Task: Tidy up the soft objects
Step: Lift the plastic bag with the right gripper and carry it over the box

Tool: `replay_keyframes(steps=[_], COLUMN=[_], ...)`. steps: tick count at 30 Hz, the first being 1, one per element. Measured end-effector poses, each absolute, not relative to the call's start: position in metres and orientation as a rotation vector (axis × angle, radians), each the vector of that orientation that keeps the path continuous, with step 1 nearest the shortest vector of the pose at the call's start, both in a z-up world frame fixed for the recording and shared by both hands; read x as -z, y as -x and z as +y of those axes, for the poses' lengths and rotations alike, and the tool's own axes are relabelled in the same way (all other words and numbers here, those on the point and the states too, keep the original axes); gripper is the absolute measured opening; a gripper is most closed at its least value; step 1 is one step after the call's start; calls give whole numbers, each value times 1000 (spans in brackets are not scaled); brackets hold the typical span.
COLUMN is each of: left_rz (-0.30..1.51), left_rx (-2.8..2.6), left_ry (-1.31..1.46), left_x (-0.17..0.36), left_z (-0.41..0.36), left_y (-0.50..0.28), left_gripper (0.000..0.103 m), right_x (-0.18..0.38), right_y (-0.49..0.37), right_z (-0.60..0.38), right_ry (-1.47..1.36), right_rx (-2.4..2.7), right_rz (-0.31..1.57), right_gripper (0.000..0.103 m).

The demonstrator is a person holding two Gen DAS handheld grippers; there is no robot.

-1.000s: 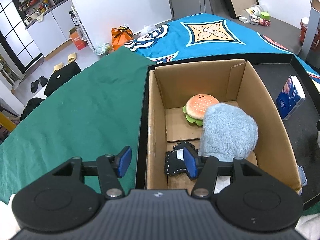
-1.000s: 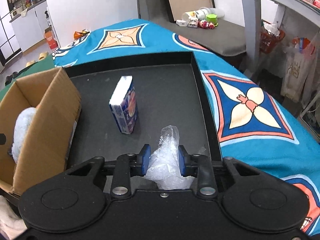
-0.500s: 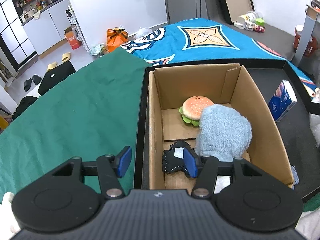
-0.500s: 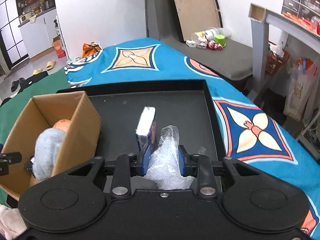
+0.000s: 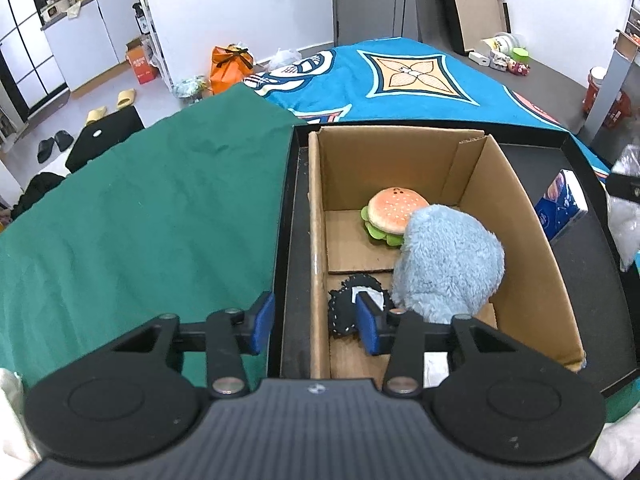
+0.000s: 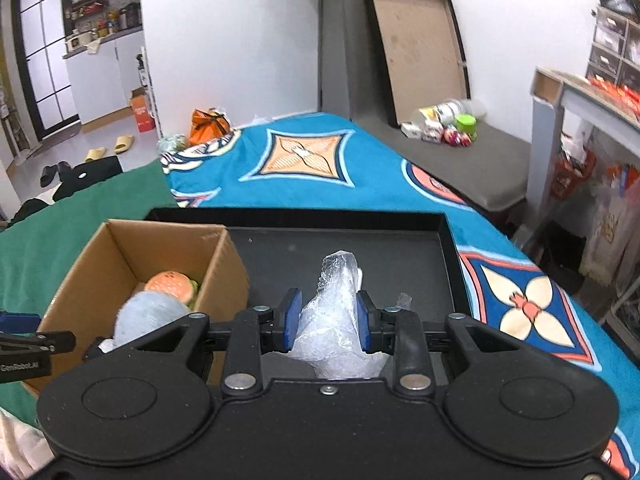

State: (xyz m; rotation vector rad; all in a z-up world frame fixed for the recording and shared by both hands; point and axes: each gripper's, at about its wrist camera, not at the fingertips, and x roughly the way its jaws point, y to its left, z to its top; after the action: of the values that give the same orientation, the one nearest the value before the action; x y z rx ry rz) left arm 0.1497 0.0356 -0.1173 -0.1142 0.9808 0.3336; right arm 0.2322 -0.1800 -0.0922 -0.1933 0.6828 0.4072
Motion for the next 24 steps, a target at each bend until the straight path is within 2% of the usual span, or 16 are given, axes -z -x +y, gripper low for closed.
replay_keyframes(steps=[5, 8, 10, 12, 24], left_rz=[988, 990, 992, 991, 982], left_rx=[-316, -309, -312, -315, -306], left_ry=[133, 147, 156, 166, 228], left_x=[120, 121, 122, 123, 122], left_z=[37, 39, 41, 43, 48], left_y=[-149, -148, -149, -150, -144], left_gripper=[30, 21, 12, 9, 7], right_x=[83, 79, 76, 74, 63], right_y=[-230, -229, -229, -228, -214], right_z=[-171, -166, -161, -157, -117], right_ry=[198, 199, 202, 202, 225], right_rx=[-435, -446, -457, -468, -596], right_rz=[649, 632, 623, 615, 582], right_gripper=[28, 28, 28, 28, 29])
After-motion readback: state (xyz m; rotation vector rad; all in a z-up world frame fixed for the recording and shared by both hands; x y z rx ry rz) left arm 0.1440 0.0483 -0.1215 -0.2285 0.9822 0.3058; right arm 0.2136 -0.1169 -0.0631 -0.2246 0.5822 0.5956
